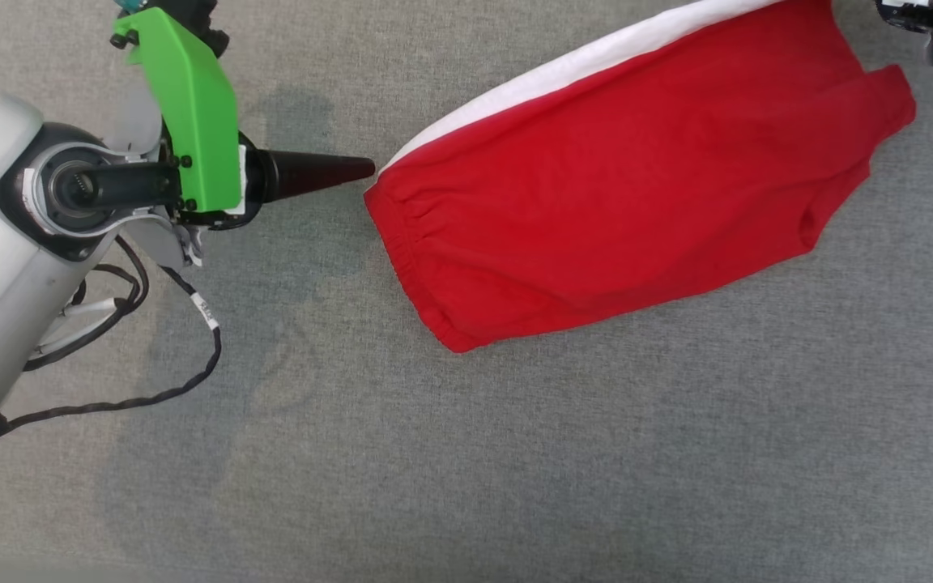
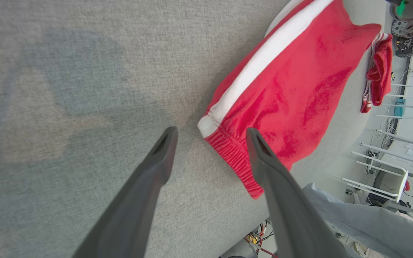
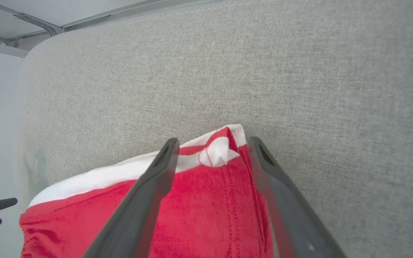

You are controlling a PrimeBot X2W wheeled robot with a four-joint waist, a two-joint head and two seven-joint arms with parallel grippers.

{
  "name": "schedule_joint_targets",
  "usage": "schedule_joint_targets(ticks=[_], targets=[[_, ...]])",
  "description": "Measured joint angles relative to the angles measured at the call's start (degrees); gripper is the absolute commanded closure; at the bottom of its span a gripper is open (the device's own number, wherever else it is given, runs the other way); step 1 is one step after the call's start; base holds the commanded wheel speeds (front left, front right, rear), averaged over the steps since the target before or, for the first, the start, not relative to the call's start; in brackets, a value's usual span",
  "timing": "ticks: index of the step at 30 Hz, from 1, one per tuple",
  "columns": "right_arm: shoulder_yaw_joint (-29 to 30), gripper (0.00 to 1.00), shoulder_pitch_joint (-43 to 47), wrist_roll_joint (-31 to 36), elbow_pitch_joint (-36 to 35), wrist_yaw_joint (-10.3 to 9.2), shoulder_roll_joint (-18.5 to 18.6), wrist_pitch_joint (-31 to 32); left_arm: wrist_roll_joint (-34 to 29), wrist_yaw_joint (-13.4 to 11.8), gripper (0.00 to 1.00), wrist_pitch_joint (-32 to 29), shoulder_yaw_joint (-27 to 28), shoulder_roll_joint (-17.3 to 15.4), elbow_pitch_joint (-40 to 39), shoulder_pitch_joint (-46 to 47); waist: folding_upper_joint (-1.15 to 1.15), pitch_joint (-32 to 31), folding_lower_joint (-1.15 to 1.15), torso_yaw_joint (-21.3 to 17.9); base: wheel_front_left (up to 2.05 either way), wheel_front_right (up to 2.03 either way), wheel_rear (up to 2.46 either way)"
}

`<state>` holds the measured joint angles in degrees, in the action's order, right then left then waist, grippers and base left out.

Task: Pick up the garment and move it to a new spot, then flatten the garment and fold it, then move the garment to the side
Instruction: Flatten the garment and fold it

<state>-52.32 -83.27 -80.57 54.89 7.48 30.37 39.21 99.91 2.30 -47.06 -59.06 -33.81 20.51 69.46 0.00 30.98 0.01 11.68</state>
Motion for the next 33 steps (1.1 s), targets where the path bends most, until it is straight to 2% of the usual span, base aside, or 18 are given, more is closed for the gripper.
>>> schedule_joint_targets(ticks=[3, 6, 9, 12, 14, 17, 20, 22, 25, 27, 28, 31, 33], targets=[[1.13, 0.0, 1.81, -0.62, -2.87, 0.0, 0.25, -3.68, -0.47, 1.35, 0.0, 1.96, 0.79, -0.24, 0.33, -0.1, 0.0, -1.58, 0.0, -0.38, 0.0, 0.0, 0.0], [2.34, 0.0, 4.87, -0.59, -10.15, 0.0, 1.82, -10.87, -3.38, 3.01, 0.0, 6.42, 1.52, -1.02, -0.11, -0.36, 0.0, -3.61, 0.0, -0.84, 0.0, 0.0, 0.0], [3.09, 0.0, 10.01, -0.19, -17.85, 0.01, 4.71, -19.09, -9.36, 4.02, 0.0, 15.51, 2.27, -2.09, -0.78, -1.51, 0.0, -5.83, 0.0, -1.24, 0.0, 0.0, 0.0], [3.22, 0.0, 16.26, 2.83, -22.82, 0.0, 8.32, -29.61, -16.28, 3.81, 0.0, 25.32, 2.27, -3.33, -0.26, -4.05, 0.0, -8.19, -0.01, -1.6, 0.0, 0.0, 0.0], [3.64, 0.0, 20.63, 5.06, -24.9, 0.0, 10.14, -38.28, -18.61, 2.25, 0.0, 32.94, 3.16, -3.13, -0.44, -7.22, 0.0, -9.85, -0.01, -1.75, 0.0, 0.0, 0.0], [4.13, 0.0, 27.05, 8.27, -25.02, 0.0, 10.94, -49.23, -23.25, -1.08, 0.0, 43.96, 4.16, -3.36, -1.7, -11.27, 0.0, -12.08, -0.01, -1.91, 0.0, 0.0, 0.0], [4.79, 0.0, 31.71, 12.18, -22.41, 0.0, 9.44, -53.38, -26.46, -5.33, 0.0, 55.02, 5.59, -4.03, -2.87, -17.01, 0.0, -14.15, -0.01, -2.09, 0.0, 0.0, 0.0], [7.02, 0.0, 33.96, 13.69, -20.76, 0.0, 7.35, -54.01, -28.18, -7.06, 0.0, 59.03, 5.78, -4.59, -4.11, -20.9, 0.0, -15.3, -0.01, -2.18, 0.0, 0.0, 0.0], [13.0, 0.0, 36.11, 18.44, -17.3, 0.0, 3.49, -54.2, -28.5, -9.45, 0.0, 61.66, 8.84, -4.32, -7.23, -26.93, 0.0, -16.57, -0.01, -2.07, 0.0, 0.0, 0.0], [15.69, 0.0, 36.8, 20.91, -16.0, 0.0, 2.29, -54.22, -30.34, -10.73, 0.0, 61.85, 11.24, -3.79, -9.26, -29.63, 0.0, -16.69, -0.01, -1.68, 0.0, 0.0, 0.0], [16.49, 0.0, 37.47, 21.51, -15.32, 0.0, 1.4, -54.21, -34.45, -12.23, 0.0, 61.88, 13.92, -3.03, -10.46, -31.05, 0.0, -16.68, -0.01, -1.36, 0.0, 0.0, 0.0], [16.71, 0.0, 37.85, 22.63, -12.68, 0.0, -0.12, -54.21, -43.5, -14.39, 0.0, 62.06, 20.96, 0.0, -13.84, -35.35, 0.0, -16.4, -0.01, -0.16, 0.0, 0.0, 0.0], [16.52, 0.0, 37.45, 22.81, -10.1, 0.0, -0.34, -54.06, -49.07, -14.74, 0.0, 62.08, 24.14, 2.86, -15.53, -39.18, 0.0, -16.02, -0.01, 0.88, 0.0, 0.0, 0.0]])
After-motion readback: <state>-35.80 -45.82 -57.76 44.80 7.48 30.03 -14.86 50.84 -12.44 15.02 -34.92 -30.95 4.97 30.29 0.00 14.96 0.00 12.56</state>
